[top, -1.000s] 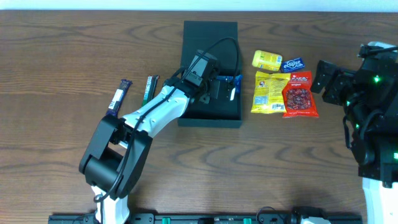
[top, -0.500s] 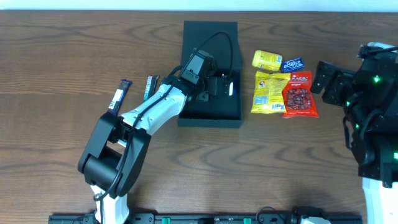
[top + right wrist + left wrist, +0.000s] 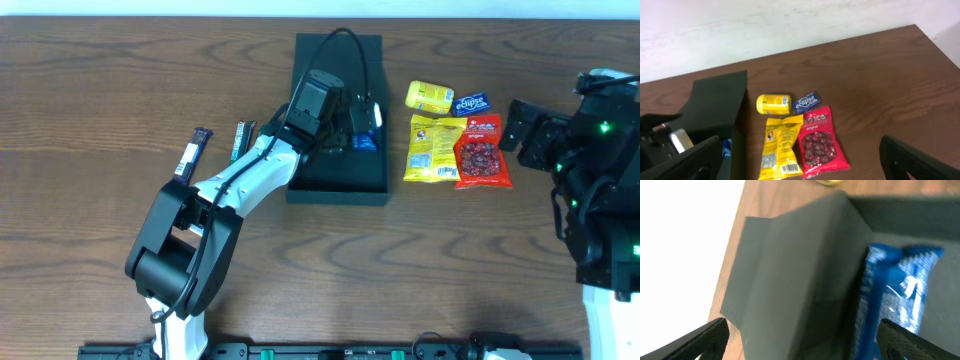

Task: Pack container
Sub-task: 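Carry the blue bar into the black box and release it, then grasp the yellow candy bag with the right gripper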

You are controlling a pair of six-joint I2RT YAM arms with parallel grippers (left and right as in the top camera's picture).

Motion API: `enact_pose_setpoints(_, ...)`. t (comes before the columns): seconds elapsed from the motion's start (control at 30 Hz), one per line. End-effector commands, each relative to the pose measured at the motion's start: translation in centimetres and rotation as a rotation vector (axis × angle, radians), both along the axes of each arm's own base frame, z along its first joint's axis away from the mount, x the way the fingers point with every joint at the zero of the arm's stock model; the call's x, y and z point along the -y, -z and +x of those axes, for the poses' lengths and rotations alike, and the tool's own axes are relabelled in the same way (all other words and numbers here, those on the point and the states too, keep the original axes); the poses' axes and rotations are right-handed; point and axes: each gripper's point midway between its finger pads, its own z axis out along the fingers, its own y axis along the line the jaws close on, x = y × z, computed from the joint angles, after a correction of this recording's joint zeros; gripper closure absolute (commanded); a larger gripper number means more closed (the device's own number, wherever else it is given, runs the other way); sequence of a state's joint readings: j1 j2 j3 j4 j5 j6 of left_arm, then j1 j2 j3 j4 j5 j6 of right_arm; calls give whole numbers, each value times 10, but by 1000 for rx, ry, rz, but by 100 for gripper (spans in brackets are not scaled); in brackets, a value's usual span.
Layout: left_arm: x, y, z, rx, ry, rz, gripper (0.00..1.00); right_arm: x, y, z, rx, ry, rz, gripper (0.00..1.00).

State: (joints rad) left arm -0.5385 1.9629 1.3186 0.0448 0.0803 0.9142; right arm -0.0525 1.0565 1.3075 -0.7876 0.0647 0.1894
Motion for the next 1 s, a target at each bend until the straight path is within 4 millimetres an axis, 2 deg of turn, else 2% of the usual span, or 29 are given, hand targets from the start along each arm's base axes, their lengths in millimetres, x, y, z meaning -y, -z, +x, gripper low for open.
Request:
enact_pose_setpoints(0.0, -8, -39, 12, 21, -172, -149, 4, 5, 12, 6, -43, 11, -12, 1)
enact_pose_setpoints(0.03, -11, -48, 15, 32, -219, -185, 5, 5, 19, 9, -67, 10, -10, 1)
enact_pose_setpoints(0.1, -27, -73, 22, 63, -374, -282, 5, 5, 41, 18, -144, 8, -7, 1)
enact_pose_setpoints(0.2, -53, -99, 28, 93, -575, -406, 4, 1, 78, 30, -266, -13, 15, 3)
enact_pose_setpoints(0.37, -92, -119, 25, 66, -765, -531, 5, -10, 138, 46, -450, -62, 73, 11)
enact_pose_setpoints(0.47, -119, -114, 21, 3, -880, -576, 5, -11, 172, 52, -548, -68, 90, 14)
enact_pose_setpoints(0.6, -148, -93, 10, -108, -992, -569, 5, -14, 208, 54, -655, -75, 95, 17)
enact_pose_setpoints(0.77, -157, -73, -2, -221, -1037, -557, 5, -25, 241, 56, -742, -114, 81, 19)
enact_pose_setpoints(0.97, -147, -70, -6, -277, -1007, -580, 5, -38, 278, 63, -806, -145, 74, 25)
